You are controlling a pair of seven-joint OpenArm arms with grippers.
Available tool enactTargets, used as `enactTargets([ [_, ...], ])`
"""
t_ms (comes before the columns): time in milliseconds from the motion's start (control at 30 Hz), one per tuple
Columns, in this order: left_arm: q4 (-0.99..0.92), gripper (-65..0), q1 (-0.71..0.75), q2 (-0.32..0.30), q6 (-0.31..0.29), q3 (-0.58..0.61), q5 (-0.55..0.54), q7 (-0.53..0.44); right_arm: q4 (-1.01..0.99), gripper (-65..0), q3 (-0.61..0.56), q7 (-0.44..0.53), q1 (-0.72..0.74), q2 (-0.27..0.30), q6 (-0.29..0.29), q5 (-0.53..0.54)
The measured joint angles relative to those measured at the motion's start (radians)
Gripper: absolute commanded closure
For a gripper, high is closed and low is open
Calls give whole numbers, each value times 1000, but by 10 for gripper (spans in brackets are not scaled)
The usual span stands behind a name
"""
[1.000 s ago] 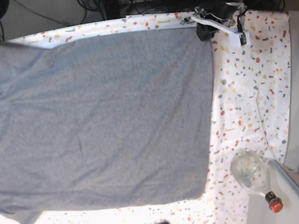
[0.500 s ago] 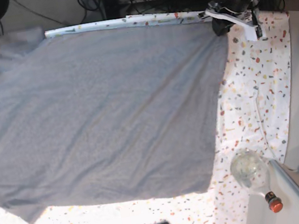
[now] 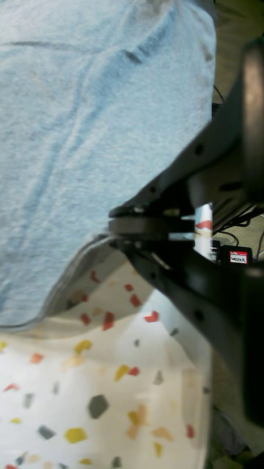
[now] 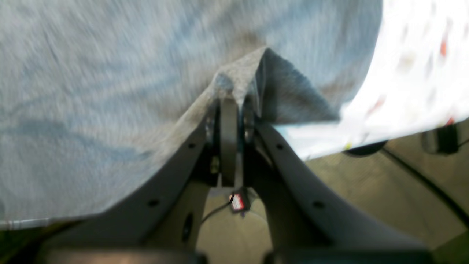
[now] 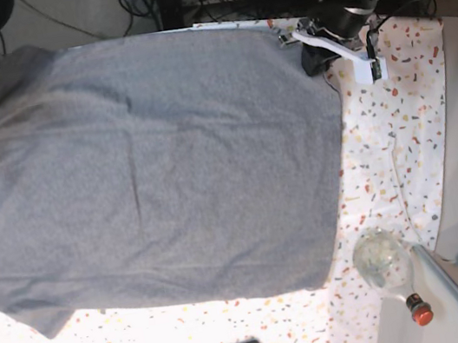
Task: Layout the t-shirt on the table in an organized manner, then fold the t-shirt properly
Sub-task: 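Lower the shirt onto the table and release both grippers, then regrasp the shirt edge with the left gripper and tug it outward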
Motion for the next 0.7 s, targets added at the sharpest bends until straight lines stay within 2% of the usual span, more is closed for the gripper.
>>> enactTargets([
  [33,-2,0,-26,2,3,0,0,55,-4,0,0,-11,31,2,0,-40],
  [100,-6,0,-98,6,66,3,-6,157,-23,0,0,-16,87,0,5,-92],
  [133,-6,0,-136,10,101,2,-10,174,-39,0,0,-20,116,-1,7,-130],
  [200,-5,0,-189,19,128,0,-8,186,-84,0,0,-23,171,-1,6,-189],
  [300,-8,0,-239,34,130,3,-9,200,-153,0,-17,-16,232,16,5,-191],
  [400,-44,0,-294,37,128,4,-12,198,-240,0,-93,-11,275,68,5,-193],
  [533,-122,0,-351,51,130,3,-15,198,-325,0,-132,42,332,79,1,-193],
  [700,-171,0,-394,51,131,3,-7,202,-391,0,-140,45,377,104,-1,-199],
])
